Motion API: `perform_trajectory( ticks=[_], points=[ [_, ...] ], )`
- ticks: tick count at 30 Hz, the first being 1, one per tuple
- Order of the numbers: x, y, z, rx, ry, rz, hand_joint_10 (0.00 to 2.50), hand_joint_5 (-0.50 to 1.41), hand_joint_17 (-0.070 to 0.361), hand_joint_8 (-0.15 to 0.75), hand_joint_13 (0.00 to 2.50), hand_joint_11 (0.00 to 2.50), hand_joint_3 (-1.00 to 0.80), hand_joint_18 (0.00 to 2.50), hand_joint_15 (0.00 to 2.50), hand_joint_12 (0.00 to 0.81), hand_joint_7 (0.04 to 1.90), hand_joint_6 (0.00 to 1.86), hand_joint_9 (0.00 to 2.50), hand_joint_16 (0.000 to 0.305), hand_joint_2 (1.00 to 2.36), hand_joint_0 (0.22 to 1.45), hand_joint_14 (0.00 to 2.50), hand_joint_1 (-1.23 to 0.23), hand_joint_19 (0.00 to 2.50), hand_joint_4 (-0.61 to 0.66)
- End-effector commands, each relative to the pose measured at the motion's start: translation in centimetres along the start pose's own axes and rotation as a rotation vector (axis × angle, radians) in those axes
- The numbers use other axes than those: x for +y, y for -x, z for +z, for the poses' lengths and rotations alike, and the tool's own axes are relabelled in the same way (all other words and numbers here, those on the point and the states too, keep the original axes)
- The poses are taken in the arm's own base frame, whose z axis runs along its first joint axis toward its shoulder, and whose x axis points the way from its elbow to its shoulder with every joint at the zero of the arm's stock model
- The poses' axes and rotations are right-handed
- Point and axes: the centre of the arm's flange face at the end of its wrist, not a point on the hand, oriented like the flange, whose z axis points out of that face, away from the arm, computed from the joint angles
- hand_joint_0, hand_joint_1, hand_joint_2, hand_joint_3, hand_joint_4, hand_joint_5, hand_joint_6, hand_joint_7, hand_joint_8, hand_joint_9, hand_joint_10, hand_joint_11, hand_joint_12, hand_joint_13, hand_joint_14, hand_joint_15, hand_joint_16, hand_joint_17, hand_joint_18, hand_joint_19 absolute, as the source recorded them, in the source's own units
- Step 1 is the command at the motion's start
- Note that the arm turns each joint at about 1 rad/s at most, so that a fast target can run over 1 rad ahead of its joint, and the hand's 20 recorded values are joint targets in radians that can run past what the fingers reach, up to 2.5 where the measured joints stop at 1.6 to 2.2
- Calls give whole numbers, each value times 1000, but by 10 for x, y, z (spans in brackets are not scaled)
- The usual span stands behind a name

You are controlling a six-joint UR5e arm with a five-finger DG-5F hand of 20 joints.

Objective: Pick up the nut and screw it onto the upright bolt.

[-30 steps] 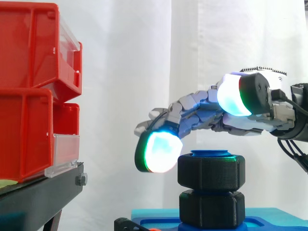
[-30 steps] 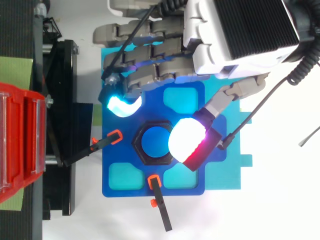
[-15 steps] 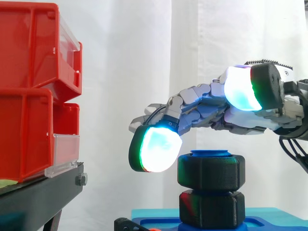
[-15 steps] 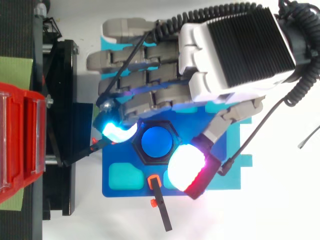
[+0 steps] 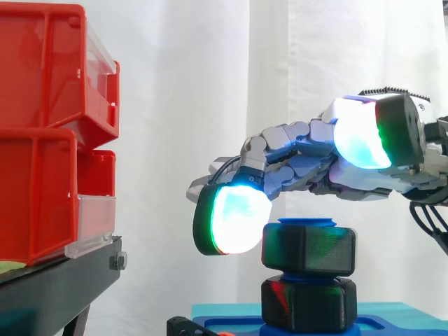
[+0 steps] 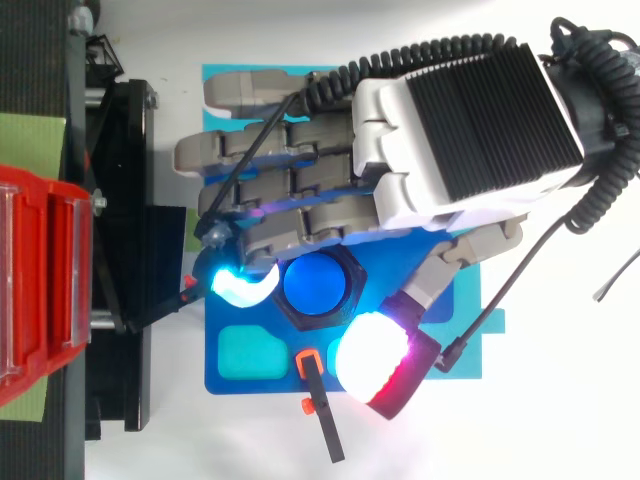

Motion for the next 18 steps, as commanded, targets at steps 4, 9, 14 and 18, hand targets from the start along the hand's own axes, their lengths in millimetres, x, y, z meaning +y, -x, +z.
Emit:
perform_trajectory(
  ticks=[4, 9, 14, 18],
  points=[
    [-7, 3, -4, 0, -11, -2, 0, -59, 76, 242, 251, 0, -500, 0, 0, 286, 1083, 504, 614, 34, 1000, 489, 0, -203, 0, 268],
    [-14, 4, -8, -2, -18, -5, 0, -48, 74, 243, 272, 0, -500, 0, 0, 284, 1113, 504, 637, 33, 1000, 494, 0, -225, 0, 264],
    [-16, 6, -10, -3, -21, -6, 0, -40, 72, 243, 288, 0, -500, 0, 0, 278, 1147, 504, 659, 32, 1000, 497, 0, -244, 0, 250],
    [-18, 7, -11, -4, -24, -6, 0, -30, 71, 243, 292, 0, -500, 0, 0, 277, 1202, 504, 675, 31, 1000, 500, 0, -251, 0, 234]
  ],
)
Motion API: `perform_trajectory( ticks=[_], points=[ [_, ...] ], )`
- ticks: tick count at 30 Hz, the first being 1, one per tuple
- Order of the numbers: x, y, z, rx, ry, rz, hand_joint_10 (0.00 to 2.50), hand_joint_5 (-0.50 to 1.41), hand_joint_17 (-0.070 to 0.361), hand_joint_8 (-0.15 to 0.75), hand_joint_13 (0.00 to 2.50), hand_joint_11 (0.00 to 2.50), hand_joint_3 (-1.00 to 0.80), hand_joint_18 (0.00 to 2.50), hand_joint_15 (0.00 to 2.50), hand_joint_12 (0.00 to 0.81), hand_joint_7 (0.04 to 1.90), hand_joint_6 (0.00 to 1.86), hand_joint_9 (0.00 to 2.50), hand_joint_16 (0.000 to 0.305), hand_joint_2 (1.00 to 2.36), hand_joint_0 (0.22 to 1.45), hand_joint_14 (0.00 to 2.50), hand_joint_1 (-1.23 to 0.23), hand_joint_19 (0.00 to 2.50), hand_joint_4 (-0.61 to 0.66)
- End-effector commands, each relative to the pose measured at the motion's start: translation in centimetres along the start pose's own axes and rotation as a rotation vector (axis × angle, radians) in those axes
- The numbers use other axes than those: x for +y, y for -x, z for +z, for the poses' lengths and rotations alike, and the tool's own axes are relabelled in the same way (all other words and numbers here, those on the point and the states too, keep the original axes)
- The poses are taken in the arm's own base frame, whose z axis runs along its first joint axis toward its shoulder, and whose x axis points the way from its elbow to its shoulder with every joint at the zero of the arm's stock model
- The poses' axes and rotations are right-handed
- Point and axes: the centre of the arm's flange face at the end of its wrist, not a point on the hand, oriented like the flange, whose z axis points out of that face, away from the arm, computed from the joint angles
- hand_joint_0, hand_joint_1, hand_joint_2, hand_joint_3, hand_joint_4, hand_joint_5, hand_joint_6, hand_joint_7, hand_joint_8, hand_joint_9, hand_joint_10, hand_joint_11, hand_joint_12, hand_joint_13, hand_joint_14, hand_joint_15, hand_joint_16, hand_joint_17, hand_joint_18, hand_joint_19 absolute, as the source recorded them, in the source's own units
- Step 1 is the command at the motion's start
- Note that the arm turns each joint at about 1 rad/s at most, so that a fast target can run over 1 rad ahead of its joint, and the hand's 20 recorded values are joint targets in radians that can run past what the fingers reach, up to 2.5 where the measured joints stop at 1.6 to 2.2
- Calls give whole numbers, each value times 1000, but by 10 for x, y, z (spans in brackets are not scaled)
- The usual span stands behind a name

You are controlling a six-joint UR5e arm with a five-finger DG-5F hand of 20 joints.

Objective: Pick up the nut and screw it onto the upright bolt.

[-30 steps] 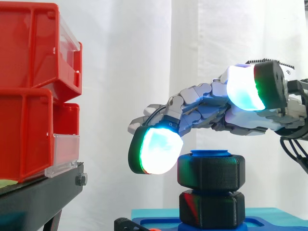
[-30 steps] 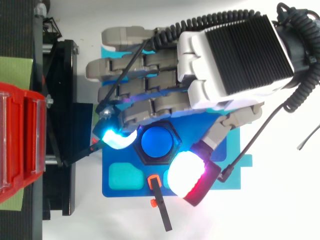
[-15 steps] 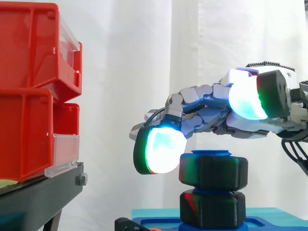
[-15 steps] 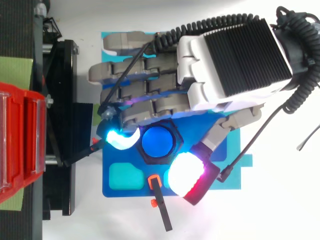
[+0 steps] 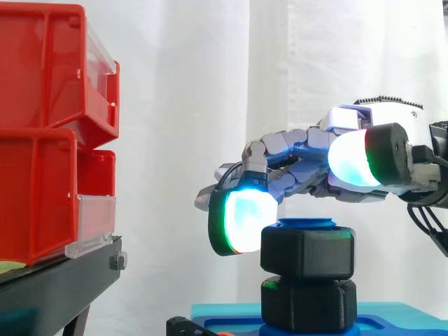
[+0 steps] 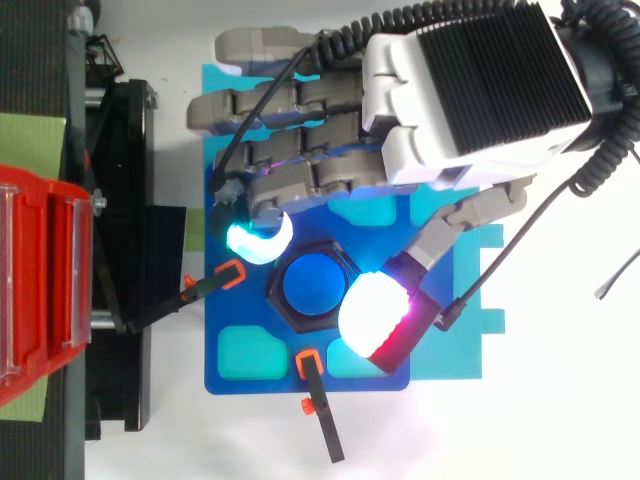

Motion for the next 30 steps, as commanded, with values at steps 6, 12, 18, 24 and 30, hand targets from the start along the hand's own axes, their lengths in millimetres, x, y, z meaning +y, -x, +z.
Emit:
perform_trajectory(
  ticks=[6, 12, 18, 24, 30],
  points=[
    [-5, 2, -3, -3, -8, -3, 0, 11, 65, 246, 362, 0, -500, 10, 0, 262, 1365, 503, 758, 29, 1000, 506, 0, -261, 0, 179],
    [-8, 3, -5, -3, -11, -5, 0, 42, 56, 242, 430, 0, -500, 87, 0, 246, 1465, 500, 862, 25, 1000, 510, 0, -269, 0, 114],
    [-13, 5, -7, -6, -19, -16, 0, 68, 43, 219, 572, 0, -500, 239, 0, 206, 1474, 508, 1065, 19, 1000, 512, 0, -272, 0, 83],
    [-17, 6, -11, 3, -29, -28, 0, 83, 35, 178, 702, 0, -500, 404, 0, 164, 1463, 514, 1273, 16, 1000, 513, 0, -277, 0, 55],
    [-18, 7, -12, -1, -29, -26, 0, -5, 52, 236, 621, 0, -500, 277, 0, 222, 1247, 504, 1145, 23, 1000, 498, 0, -206, 0, 179]
  ],
)
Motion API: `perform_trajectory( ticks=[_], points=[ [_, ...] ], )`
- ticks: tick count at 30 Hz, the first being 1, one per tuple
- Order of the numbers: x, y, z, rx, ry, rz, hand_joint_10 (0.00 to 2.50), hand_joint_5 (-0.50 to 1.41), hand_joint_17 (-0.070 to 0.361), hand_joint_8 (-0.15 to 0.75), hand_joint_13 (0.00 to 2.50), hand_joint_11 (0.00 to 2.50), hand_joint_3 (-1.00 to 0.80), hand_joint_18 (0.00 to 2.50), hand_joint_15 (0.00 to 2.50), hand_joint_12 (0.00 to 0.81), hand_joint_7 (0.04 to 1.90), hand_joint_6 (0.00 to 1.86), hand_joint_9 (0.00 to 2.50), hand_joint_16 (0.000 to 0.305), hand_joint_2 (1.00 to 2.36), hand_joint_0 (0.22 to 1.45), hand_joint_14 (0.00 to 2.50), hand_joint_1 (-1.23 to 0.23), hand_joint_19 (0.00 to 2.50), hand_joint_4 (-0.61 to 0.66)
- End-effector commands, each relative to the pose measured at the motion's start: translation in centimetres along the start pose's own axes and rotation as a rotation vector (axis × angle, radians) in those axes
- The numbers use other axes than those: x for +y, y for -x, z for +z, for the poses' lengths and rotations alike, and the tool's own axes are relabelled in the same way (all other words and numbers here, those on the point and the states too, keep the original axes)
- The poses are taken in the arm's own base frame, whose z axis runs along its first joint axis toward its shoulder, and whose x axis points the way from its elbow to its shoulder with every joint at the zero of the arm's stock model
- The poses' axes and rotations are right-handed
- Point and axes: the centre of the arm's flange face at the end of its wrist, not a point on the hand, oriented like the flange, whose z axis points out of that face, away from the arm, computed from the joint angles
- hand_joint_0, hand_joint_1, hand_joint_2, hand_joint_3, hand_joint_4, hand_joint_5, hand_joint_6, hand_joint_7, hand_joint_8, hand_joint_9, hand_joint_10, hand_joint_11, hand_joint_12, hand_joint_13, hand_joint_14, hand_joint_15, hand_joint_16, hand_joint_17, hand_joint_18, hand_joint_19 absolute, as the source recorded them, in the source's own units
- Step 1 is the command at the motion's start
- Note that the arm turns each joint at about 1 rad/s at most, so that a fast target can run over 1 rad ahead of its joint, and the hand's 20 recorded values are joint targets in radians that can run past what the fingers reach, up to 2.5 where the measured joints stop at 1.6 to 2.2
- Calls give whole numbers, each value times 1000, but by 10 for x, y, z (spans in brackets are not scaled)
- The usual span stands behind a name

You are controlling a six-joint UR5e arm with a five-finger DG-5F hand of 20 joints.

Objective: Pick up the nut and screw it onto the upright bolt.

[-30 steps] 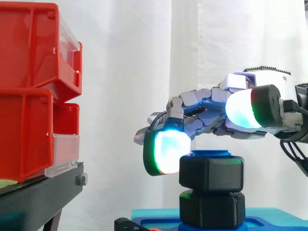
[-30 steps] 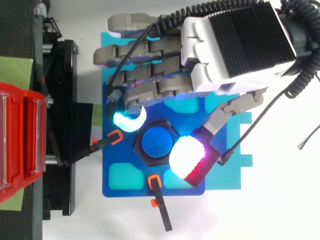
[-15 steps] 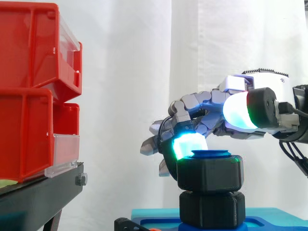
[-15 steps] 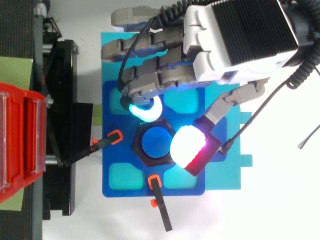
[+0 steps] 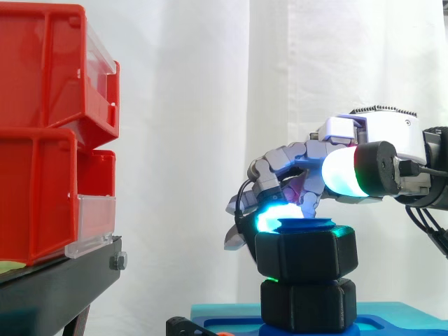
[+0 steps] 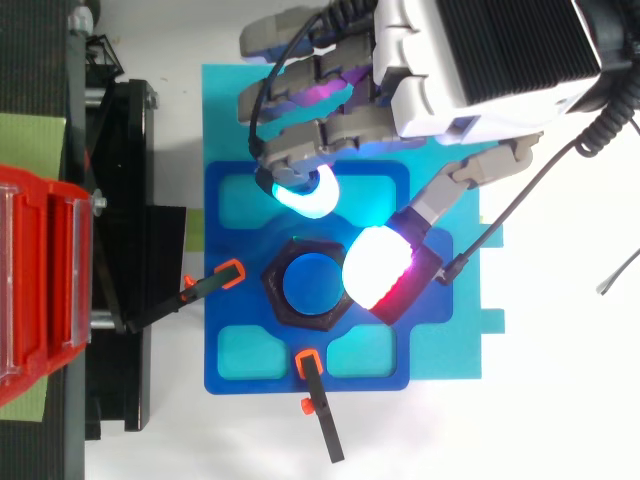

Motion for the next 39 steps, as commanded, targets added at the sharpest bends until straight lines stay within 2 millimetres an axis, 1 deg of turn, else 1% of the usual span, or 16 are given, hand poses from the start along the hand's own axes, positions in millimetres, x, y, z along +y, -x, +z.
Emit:
perform_trajectory(
  ticks=[1, 4, 5, 6, 10, 13, 17, 20, 21, 22, 24, 32, 35, 39],
  points=[
    [0, 0, 0, -2, 0, 0, 0, -38, 54, 243, 586, 0, -500, 259, 0, 238, 1106, 505, 1100, 24, 1000, 495, 0, -193, 0, 230],
    [0, 0, 0, -2, 2, 2, 0, -87, 63, 250, 521, 0, -500, 206, 0, 258, 954, 504, 982, 28, 1000, 487, 0, -184, 0, 253],
    [0, 0, 0, -3, 2, 3, 0, -104, 66, 246, 496, 0, -500, 187, 0, 267, 894, 504, 935, 29, 1000, 485, 0, -181, 0, 244],
    [0, 0, 0, -3, 2, 3, 0, -107, 66, 244, 490, 0, -500, 183, 0, 269, 884, 503, 925, 29, 1000, 484, 0, -180, 0, 244],
    [0, 1, 1, -10, 8, 2, 0, -153, 81, 223, 364, 0, -500, 52, 0, 285, 721, 502, 709, 36, 1000, 475, 0, -164, 0, 192],
    [4, 0, 3, -10, 23, 1, 0, -163, 86, 209, 269, 0, -500, 0, 0, 292, 669, 502, 609, 38, 1000, 467, 0, -142, 0, 177],
    [10, -2, 6, -7, 33, 3, 0, -167, 88, 202, 179, 0, -500, 0, 0, 301, 637, 501, 496, 39, 1000, 464, 0, -109, 0, 165],
    [11, -3, 7, -5, 32, 4, 0, -165, 92, 204, 136, 0, -500, 0, 0, 307, 634, 501, 465, 41, 1000, 464, 0, -91, 0, 166],
    [17, -5, 10, -2, 39, 6, 0, -163, 93, 204, 134, 0, -500, 0, 0, 308, 633, 501, 460, 41, 1000, 464, 0, -87, 0, 165],
    [18, -5, 11, -2, 40, 6, 0, -162, 93, 205, 129, 0, -500, 0, 0, 308, 633, 501, 449, 41, 1000, 463, 0, -84, 0, 165],
    [25, -8, 14, 3, 50, 8, 0, -162, 93, 203, 126, 0, -500, 0, 0, 309, 635, 501, 445, 42, 1000, 463, 0, -82, 0, 165],
    [39, -15, 20, 20, 60, 18, 0, -157, 94, 207, 127, 0, -500, 0, 0, 310, 655, 502, 439, 42, 1000, 465, 0, -78, 0, 180],
    [47, -20, 23, 31, 52, 39, 0, -153, 94, 212, 131, 0, -500, 0, 0, 310, 672, 502, 452, 42, 1000, 467, 0, -79, 0, 184],
    [49, -22, 24, 38, 40, 49, 0, -133, 93, 223, 143, 0, -500, 0, 0, 312, 744, 502, 472, 41, 1000, 471, 0, -84, 0, 201]
  ],
)
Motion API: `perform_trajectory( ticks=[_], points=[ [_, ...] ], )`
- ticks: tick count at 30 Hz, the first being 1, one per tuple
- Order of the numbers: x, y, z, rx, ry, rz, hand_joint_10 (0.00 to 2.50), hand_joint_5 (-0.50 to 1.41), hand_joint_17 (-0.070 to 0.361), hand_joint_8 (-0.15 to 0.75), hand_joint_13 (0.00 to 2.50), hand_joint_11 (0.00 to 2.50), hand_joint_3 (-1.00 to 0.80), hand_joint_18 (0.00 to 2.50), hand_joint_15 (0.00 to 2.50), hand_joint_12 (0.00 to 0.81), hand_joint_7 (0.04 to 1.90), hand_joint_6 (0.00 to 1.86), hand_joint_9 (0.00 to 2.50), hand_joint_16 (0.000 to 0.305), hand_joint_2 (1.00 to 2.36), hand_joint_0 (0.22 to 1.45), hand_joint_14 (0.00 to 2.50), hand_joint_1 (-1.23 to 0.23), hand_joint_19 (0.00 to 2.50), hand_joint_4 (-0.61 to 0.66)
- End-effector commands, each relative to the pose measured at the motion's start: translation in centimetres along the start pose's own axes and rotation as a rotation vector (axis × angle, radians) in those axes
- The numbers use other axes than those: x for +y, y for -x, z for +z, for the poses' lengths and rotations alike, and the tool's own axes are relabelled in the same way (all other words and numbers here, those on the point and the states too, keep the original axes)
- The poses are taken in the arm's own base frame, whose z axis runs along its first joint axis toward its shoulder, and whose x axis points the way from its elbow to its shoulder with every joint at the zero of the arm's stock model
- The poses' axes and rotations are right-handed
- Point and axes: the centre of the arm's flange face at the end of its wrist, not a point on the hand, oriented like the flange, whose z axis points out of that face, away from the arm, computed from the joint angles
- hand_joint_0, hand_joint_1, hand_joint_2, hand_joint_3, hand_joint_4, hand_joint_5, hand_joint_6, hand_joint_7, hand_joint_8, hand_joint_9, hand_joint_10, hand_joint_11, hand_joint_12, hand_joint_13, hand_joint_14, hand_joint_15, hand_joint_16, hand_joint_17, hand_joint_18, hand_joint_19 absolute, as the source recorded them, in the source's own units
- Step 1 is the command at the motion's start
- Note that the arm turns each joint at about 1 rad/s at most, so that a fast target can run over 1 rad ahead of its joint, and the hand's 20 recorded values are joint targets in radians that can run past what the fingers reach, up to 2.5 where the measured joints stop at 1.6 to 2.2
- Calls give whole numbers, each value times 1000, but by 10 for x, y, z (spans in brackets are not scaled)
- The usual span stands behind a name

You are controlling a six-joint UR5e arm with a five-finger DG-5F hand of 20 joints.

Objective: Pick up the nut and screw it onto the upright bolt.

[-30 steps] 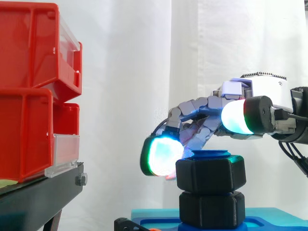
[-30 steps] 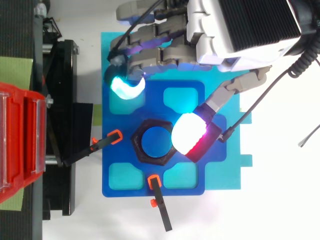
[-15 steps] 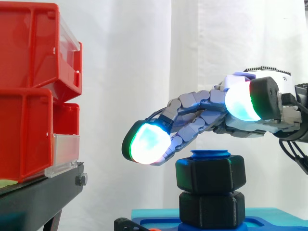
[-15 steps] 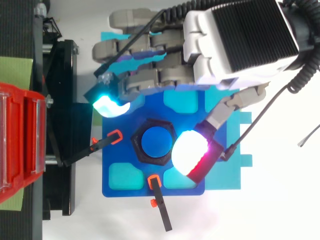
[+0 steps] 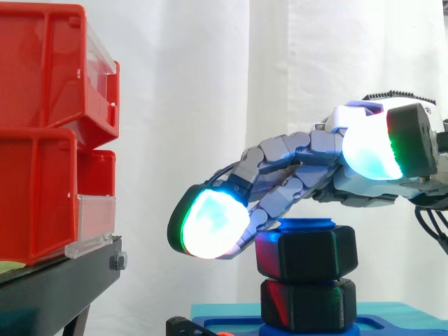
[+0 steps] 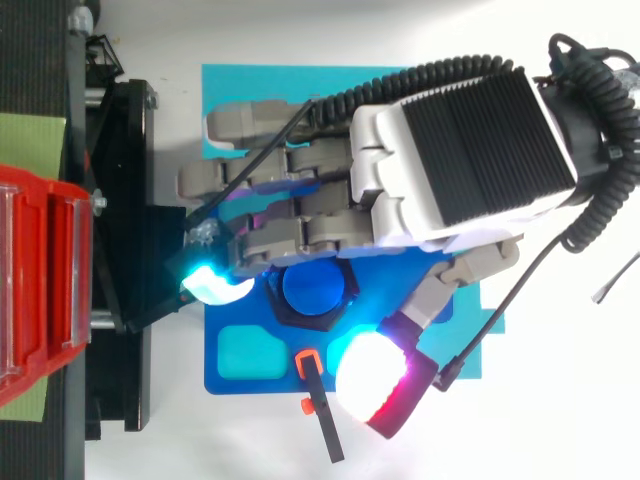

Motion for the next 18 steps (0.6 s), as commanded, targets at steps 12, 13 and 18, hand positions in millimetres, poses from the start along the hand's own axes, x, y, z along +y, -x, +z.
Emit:
perform_trajectory(
  ticks=[12, 13, 18],
  points=[
    [3, -4, 1, 14, -10, 13, 0, -102, 86, 239, 200, 0, -500, 0, 0, 307, 907, 503, 531, 38, 1000, 481, 0, -122, 0, 242],
    [3, -3, 1, 12, -11, 12, 0, -97, 84, 242, 208, 0, -500, 0, 0, 307, 930, 504, 536, 37, 1000, 481, 0, -124, 0, 246],
    [4, -4, 0, 21, -13, 15, 0, -85, 77, 247, 234, 0, -500, 0, 0, 300, 1002, 504, 572, 34, 1000, 484, 0, -140, 0, 247]
  ],
)
